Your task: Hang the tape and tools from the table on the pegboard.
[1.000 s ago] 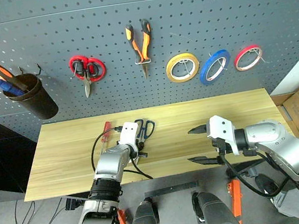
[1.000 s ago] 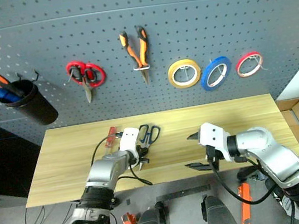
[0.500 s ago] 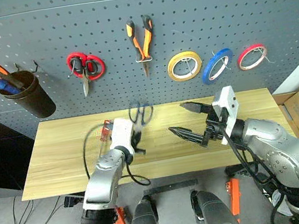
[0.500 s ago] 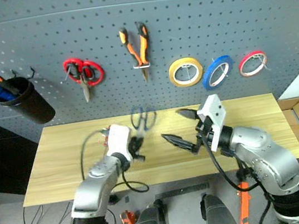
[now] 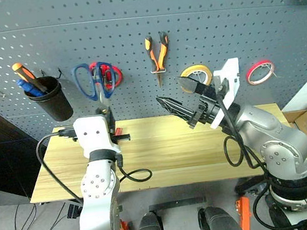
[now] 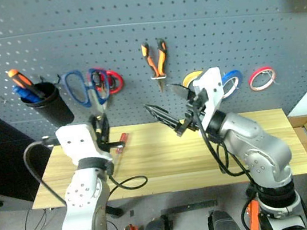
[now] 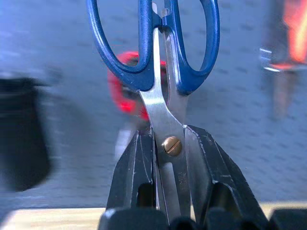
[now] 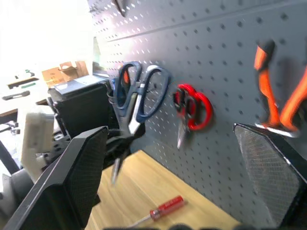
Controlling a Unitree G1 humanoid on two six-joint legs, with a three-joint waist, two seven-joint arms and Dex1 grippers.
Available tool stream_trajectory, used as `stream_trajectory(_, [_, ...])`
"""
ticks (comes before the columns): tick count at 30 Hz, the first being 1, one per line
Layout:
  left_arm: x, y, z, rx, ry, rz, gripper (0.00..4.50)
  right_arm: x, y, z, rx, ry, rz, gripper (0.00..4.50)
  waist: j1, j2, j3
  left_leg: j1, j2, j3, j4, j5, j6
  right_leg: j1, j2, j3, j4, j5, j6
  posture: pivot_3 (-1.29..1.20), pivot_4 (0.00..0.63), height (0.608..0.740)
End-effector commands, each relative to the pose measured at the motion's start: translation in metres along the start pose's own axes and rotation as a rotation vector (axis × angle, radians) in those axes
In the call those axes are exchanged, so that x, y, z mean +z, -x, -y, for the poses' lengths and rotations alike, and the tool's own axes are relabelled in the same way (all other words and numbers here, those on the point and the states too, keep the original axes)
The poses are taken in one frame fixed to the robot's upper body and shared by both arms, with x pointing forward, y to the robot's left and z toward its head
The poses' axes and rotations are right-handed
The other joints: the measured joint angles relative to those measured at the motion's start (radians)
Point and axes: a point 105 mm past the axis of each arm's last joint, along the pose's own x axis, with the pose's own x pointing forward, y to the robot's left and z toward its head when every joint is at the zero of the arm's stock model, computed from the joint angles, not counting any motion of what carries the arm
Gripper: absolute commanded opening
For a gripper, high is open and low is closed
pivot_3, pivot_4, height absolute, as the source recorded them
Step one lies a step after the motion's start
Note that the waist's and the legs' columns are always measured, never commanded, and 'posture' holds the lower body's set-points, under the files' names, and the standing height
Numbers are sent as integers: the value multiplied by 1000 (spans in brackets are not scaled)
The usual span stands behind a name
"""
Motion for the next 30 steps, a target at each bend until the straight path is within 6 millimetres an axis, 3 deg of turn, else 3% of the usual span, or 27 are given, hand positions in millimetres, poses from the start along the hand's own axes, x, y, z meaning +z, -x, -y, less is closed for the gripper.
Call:
stream_trajectory(1, [14,-6,-11,59,15,72,630,9,-4,-3,29,42,43,4500,6,-1,-14,0,0,0,0,0,0,0,0,0,0,0,-1,193,52,740])
stream_trajectory(5, [7,-18,-15,53,41,50,630,10,-9,0,31,61,45,4500,24,-2,-35,2,0,0,2,0,0,3,0,0,0,2,-3,190,38,740])
stream_trajectory(11, [-3,-31,-3,-56,147,0,630,8,-8,5,0,81,43,4500,28,-3,-50,4,0,0,2,1,1,4,0,0,0,3,-4,166,41,740])
stream_trajectory(19, [-8,-40,17,-212,302,-52,630,7,-5,7,-39,94,38,4500,24,-3,-55,4,0,0,3,1,1,4,1,1,1,7,-6,130,44,740])
stream_trajectory(30, [-27,-44,21,-248,387,-139,630,8,0,13,-73,114,29,4500,18,-3,-59,9,0,1,3,1,2,7,2,3,3,7,-6,112,50,740])
